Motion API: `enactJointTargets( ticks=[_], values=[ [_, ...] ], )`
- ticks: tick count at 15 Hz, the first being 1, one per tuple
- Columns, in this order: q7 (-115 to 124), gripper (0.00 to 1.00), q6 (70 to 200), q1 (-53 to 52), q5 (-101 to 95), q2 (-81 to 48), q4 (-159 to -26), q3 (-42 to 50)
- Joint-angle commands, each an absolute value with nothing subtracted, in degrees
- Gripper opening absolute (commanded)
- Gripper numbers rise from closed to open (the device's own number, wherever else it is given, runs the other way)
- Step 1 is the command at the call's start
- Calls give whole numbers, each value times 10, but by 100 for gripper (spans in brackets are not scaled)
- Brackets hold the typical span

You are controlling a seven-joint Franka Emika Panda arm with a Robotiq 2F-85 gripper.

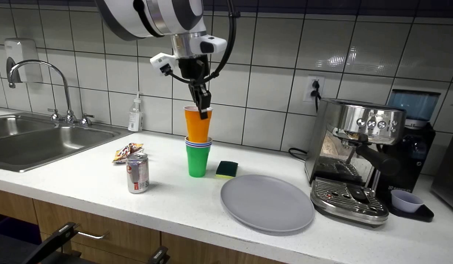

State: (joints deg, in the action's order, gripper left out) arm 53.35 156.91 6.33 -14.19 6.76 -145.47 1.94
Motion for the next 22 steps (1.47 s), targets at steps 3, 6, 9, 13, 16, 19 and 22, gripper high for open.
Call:
enactJointTargets(
  ticks=[3, 6, 9, 13, 16, 19, 22],
  values=[
    [569, 1, 1562, 77, -184, 51, -1438, 8],
    [571, 1, 1562, 73, -185, 45, -1436, 11],
    [572, 1, 1562, 71, -186, 37, -1433, 13],
    [581, 1, 1561, 68, -193, 24, -1426, 15],
    [594, 1, 1561, 65, -207, 12, -1421, 18],
    [610, 1, 1562, 60, -221, 1, -1416, 21],
    [620, 1, 1563, 54, -226, -10, -1410, 25]
  ],
)
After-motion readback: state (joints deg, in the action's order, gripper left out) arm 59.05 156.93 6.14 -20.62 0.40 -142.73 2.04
